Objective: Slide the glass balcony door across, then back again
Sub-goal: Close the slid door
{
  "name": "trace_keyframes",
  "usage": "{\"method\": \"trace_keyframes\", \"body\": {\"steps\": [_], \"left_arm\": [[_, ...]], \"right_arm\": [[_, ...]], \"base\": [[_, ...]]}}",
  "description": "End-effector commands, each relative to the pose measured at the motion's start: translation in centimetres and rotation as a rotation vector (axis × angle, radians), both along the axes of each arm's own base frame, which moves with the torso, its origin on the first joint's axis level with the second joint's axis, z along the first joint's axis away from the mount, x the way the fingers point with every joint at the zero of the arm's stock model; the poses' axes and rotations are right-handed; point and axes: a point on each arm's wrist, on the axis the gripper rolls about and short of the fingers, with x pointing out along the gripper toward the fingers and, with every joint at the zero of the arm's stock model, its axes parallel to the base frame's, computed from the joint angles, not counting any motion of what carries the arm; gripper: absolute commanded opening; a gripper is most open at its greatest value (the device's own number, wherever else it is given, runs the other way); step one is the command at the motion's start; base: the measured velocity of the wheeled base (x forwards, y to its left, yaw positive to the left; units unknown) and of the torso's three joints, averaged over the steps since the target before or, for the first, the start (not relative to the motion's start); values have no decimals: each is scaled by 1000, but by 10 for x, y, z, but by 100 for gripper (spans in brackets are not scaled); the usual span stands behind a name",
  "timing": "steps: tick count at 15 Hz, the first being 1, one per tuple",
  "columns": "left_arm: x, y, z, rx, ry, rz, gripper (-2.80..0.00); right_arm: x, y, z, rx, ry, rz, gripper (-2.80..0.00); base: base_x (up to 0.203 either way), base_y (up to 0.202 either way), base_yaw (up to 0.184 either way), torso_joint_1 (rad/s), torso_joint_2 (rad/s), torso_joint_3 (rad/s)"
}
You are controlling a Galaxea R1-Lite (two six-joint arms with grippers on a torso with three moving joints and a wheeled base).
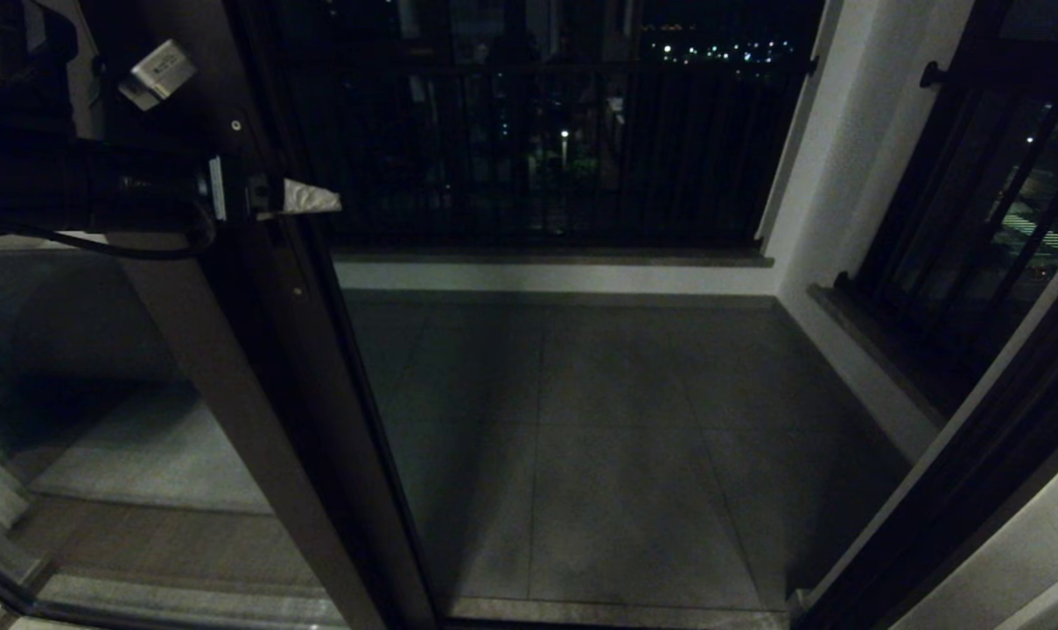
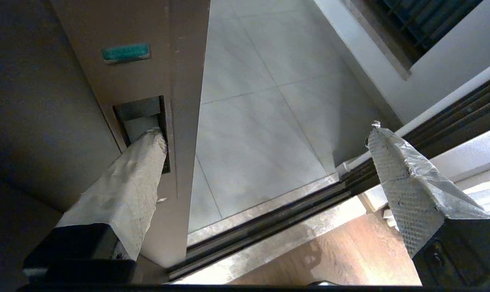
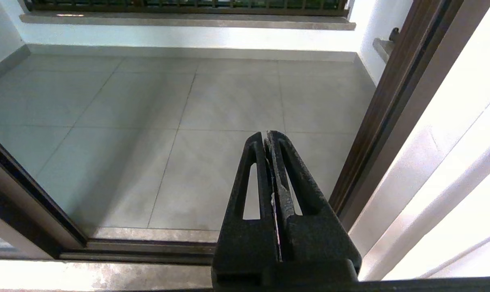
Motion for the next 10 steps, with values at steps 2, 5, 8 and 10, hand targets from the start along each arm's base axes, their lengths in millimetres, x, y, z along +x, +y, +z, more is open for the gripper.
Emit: {"method": "trace_keyframes", "body": {"steps": [2,5,8,10], "left_arm": [[0,-7,-1,0,2,-21,0],[-1,-11,0,0,0,-33,0],[-1,-12,0,-1,2,-37,0],[-2,-13,1,-1,-1,-39,0]], "right_arm": [[0,0,0,-1,2,-1,-280],[0,0,0,-1,2,-1,-280],[0,0,0,-1,2,1,-280],[0,0,0,-1,2,-1,-280]], "base": [[0,0,0,0,0,0],[0,0,0,0,0,0],[0,0,0,0,0,0],[0,0,0,0,0,0]]}}
